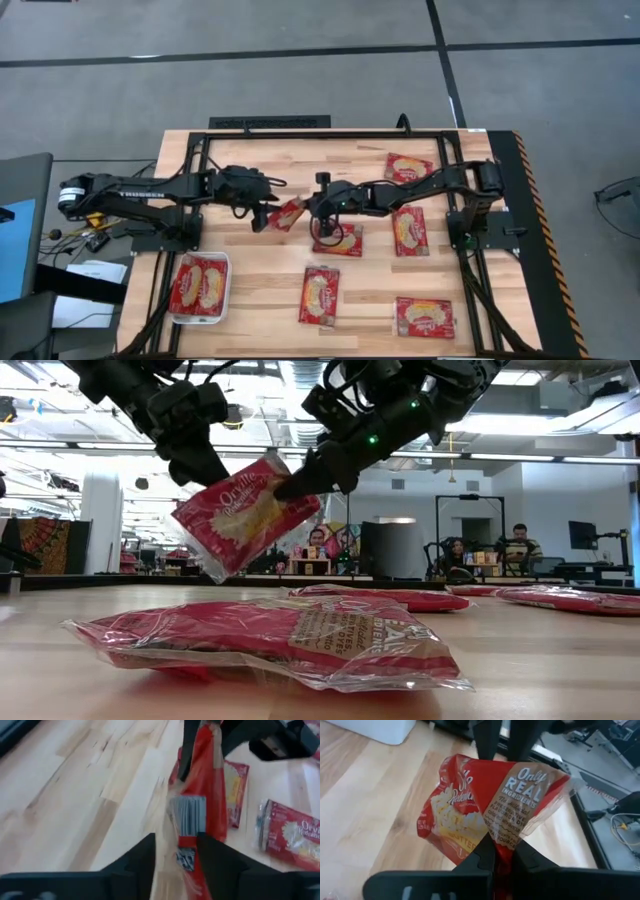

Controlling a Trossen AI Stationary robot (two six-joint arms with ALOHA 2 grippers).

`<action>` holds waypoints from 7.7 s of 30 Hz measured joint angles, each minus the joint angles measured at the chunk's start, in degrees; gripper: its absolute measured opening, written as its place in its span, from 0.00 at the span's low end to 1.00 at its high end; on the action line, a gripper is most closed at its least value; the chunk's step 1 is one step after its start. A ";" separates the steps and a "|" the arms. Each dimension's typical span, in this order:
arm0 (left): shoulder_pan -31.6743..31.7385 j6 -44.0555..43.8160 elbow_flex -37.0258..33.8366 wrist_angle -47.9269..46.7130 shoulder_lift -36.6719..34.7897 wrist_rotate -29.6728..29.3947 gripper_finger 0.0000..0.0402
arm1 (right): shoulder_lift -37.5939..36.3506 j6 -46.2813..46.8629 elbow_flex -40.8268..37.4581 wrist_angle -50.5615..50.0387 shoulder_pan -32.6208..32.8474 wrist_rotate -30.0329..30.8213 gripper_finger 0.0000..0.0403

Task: Sort popcorn bags into baskets
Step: Put the red popcorn bag into the white bin

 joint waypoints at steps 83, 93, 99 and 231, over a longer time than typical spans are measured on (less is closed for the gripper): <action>-60.42 -112.20 29.21 -63.56 15.23 8.15 0.02 | -3.25 23.36 0.13 -13.63 -11.18 0.63 0.52; -60.93 -112.84 29.29 -63.58 16.38 7.41 0.03 | -3.25 23.75 0.12 -13.65 -11.15 0.62 0.49; -60.50 -112.86 29.29 -65.20 17.09 8.41 0.03 | -3.25 23.73 0.11 -13.71 -11.13 0.61 0.49; -51.13 -97.79 9.65 -33.23 22.80 0.89 0.13 | -3.22 21.90 0.07 -17.73 -11.09 -2.12 0.34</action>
